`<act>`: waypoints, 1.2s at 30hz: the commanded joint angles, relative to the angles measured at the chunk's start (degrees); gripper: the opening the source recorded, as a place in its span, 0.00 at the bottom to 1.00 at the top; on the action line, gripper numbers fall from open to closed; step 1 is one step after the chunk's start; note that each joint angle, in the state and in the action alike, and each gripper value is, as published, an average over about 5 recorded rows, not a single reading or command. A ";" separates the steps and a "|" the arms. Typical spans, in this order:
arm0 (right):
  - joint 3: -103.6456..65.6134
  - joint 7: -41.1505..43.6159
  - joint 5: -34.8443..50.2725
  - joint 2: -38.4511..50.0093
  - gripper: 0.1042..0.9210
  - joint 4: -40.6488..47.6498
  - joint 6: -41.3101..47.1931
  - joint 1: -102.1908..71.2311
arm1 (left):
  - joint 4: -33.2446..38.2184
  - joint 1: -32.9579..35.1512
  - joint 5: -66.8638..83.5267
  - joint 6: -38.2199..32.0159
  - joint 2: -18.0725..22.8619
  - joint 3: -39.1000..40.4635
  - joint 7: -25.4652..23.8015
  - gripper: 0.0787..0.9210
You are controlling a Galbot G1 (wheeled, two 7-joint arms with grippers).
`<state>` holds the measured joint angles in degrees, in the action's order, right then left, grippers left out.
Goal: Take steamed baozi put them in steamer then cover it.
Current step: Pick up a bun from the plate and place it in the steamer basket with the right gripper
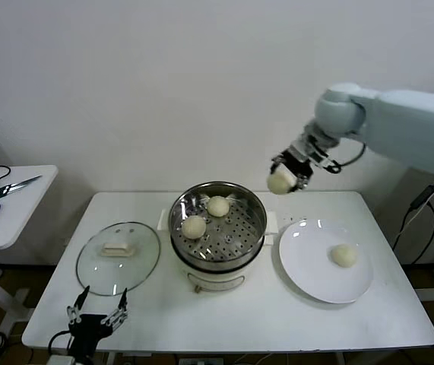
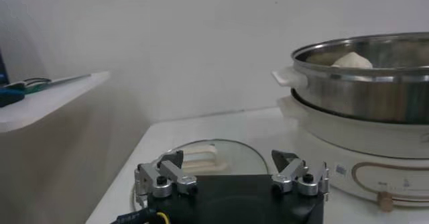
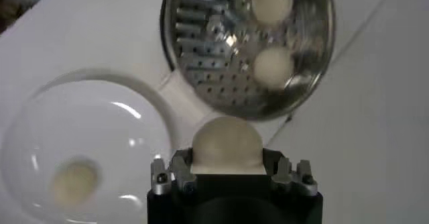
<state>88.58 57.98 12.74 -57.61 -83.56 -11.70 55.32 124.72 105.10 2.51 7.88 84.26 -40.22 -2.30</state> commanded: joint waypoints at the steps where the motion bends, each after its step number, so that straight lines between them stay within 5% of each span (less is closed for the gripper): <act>1: -2.33 -1.92 -8.28 -14.06 0.71 -5.65 -10.68 -3.56 | 0.02 0.01 -0.02 0.00 0.01 -0.01 0.01 0.88; 16: -0.46 -4.42 -18.34 -16.10 0.70 0.17 -11.01 -16.56 | 0.54 0.45 0.23 -0.06 0.89 -0.42 0.17 0.88; 36: -0.45 -6.58 -19.64 -16.40 0.75 3.64 -9.93 -19.94 | 0.82 0.70 0.19 -0.12 1.39 -0.61 0.22 0.88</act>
<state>88.46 52.94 -5.20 -73.45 -81.40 -21.45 36.98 125.63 105.77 2.69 7.78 85.77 -40.83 -2.07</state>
